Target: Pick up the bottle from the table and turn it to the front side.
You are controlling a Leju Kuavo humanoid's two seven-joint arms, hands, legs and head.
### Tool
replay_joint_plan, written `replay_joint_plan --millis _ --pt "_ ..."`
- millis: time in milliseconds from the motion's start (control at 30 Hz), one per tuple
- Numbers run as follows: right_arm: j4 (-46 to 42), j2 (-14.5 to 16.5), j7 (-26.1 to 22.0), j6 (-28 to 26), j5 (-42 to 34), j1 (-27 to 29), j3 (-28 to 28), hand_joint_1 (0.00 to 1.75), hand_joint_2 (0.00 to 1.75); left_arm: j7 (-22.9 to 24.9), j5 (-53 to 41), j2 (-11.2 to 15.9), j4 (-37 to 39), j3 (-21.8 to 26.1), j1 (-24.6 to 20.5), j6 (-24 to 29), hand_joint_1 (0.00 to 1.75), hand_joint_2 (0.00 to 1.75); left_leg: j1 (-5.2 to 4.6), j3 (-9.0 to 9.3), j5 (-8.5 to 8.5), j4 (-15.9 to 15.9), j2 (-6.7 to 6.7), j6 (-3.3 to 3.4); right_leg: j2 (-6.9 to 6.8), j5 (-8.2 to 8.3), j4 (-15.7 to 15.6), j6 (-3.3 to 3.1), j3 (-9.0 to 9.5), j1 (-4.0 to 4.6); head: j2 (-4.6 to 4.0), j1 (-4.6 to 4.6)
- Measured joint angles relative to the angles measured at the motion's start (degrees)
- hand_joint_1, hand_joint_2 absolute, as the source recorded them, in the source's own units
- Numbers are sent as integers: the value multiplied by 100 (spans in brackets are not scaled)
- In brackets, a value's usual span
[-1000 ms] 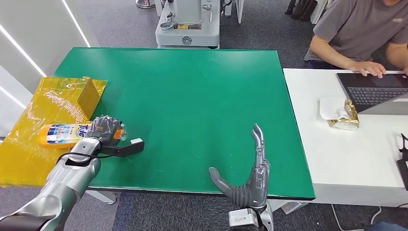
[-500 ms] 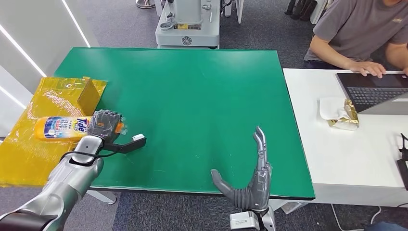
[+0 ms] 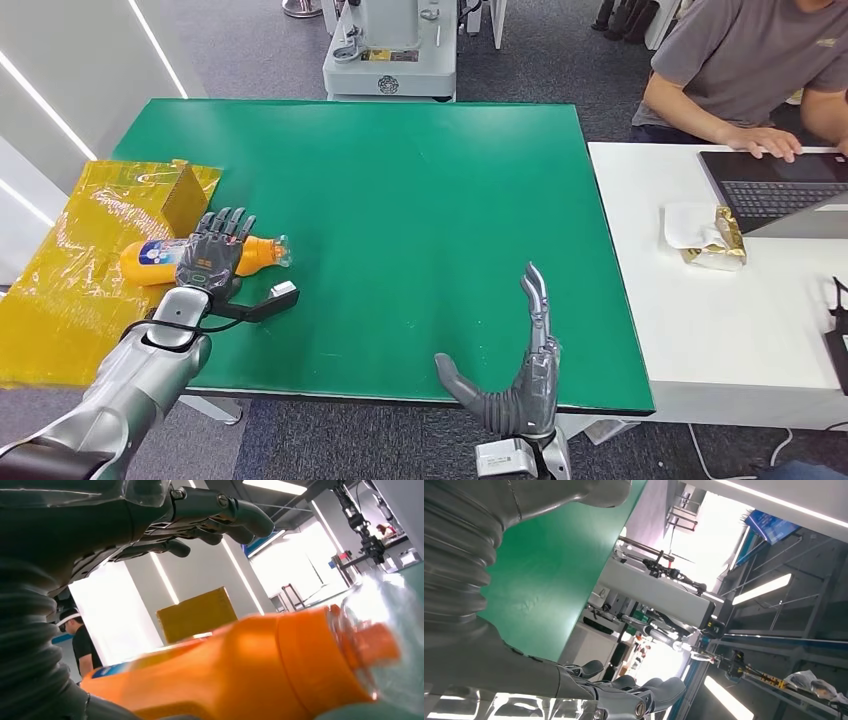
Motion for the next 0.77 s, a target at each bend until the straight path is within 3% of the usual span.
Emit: replay_joint_plan --millis 233,400,467,567,600,633,667,767 --pt "29 1 2 -31 0 -11 3 0 175 449 -7 87 -181 -10 148 768 0 175 -1 0 0 1 0 0 0 0 -1 0 0 -1 0 1" --pt "98 2 -2 -101 -33 -32 19 0 175 194 3 98 -1987 391 761 925 0 175 -2 0 -1 2 1 0 3 -1 -3 1 -2 -1 0 2" --pt "141 2 -9 -133 -100 -51 35 0 175 -491 138 -81 -2787 796 974 957 0 175 -3 -4 -1 4 5 1 6 -1 -4 2 -6 -2 0 -2" --pt "251 4 -17 -196 -220 -136 82 0 175 -2871 1165 -662 -4179 1965 1173 966 0 175 -3 -6 -7 5 11 -2 12 2 -5 0 -6 -3 0 14" --pt "293 6 -19 -203 -246 -175 100 0 175 -3561 1698 -834 -4562 2316 1202 967 0 175 -3 0 -11 5 23 -6 23 4 -5 -2 -5 -4 0 19" --pt "334 9 -21 -204 -272 -208 116 0 175 -3961 2192 -981 -4904 2565 1224 966 0 175 -3 6 -16 6 33 -9 35 6 -5 -4 -5 -4 0 19" --pt "367 11 -21 -205 -292 -233 128 0 175 -4101 2585 -1105 -5190 2720 1236 965 0 175 -3 10 -18 6 38 -11 41 6 -6 -4 -3 -4 0 16" --pt "432 14 -22 -207 -307 -299 160 0 175 -3935 3240 -1360 -5718 2845 1262 963 0 175 -1 9 -13 5 17 -7 17 2 -6 1 4 -3 0 19"
